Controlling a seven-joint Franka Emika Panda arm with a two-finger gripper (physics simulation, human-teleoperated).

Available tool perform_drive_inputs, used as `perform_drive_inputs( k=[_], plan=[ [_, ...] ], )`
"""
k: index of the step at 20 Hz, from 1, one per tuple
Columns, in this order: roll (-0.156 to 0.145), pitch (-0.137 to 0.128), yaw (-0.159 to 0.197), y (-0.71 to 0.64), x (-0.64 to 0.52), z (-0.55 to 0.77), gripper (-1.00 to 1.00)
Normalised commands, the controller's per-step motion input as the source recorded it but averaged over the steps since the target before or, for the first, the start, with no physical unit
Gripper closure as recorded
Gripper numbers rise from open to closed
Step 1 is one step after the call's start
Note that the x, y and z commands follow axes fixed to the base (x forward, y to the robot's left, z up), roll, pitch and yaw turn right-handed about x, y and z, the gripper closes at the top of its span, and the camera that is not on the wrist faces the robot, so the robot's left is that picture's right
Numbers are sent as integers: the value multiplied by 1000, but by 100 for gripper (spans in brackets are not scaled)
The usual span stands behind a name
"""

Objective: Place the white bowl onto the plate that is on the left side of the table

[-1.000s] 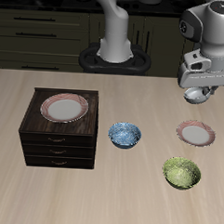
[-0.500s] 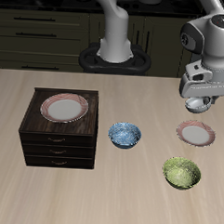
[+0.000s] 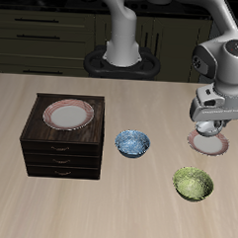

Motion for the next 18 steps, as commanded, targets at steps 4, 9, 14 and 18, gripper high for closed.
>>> perform_drive_inputs(
  k=[4, 9, 14, 18],
  plan=[
    [1, 60, -5, 32, 62, -276, 100],
    [-5, 46, 29, 66, 34, -351, 100],
    [19, 138, 9, 106, 48, -431, -100],
    [18, 17, -11, 47, -90, -30, -100]
  ],
)
